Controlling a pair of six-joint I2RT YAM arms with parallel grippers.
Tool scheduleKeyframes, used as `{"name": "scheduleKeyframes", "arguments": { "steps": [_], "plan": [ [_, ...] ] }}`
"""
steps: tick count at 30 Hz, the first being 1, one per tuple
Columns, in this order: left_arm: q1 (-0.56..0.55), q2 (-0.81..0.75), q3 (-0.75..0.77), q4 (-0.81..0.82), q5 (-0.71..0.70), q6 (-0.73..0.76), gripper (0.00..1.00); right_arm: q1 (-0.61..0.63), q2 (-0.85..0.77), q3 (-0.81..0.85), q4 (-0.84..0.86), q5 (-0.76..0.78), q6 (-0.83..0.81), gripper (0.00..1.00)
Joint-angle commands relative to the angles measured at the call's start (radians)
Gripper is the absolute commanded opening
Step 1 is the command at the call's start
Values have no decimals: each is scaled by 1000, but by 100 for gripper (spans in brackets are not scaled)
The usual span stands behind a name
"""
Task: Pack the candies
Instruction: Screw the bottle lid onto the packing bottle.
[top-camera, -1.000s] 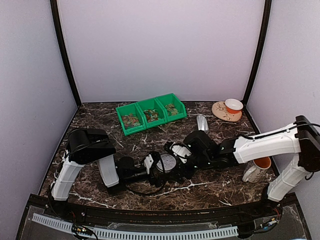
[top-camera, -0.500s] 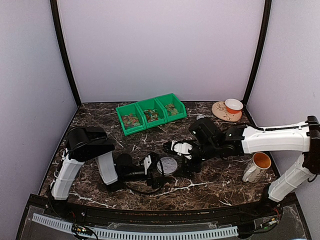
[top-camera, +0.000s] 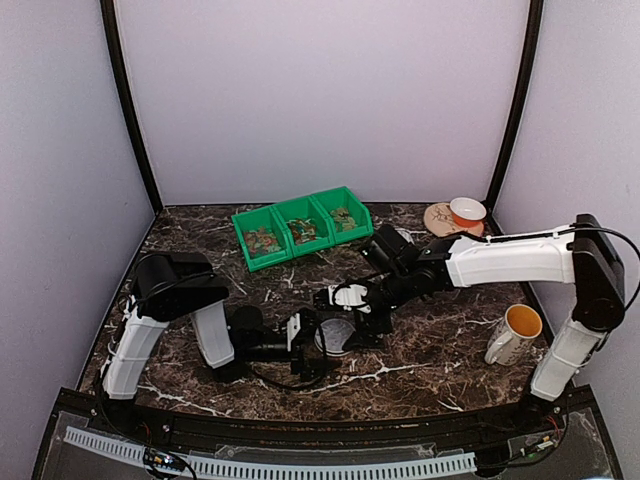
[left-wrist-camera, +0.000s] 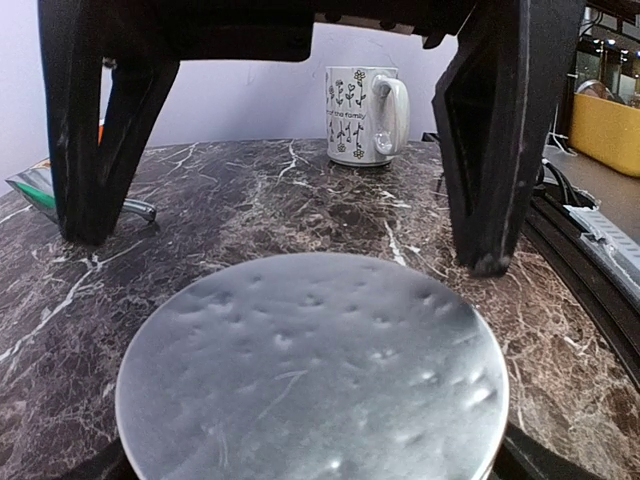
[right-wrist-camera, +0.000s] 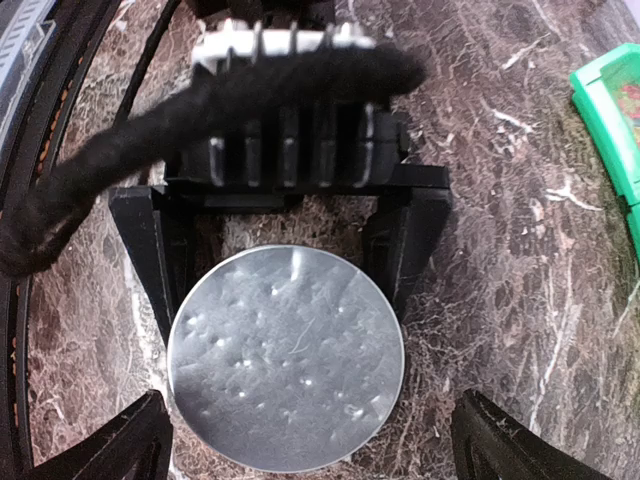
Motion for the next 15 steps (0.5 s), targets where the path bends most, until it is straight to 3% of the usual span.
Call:
{"name": "scheduleKeyframes", "arguments": {
  "steps": [1, 15],
  "plan": [
    [2, 183, -95, 14, 70, 94, 94, -13, 70, 84, -55, -52, -72, 97],
    [2, 189, -86, -3, 25, 89, 90, -14, 98, 107, -68, -131, -58, 97]
  ]
}}
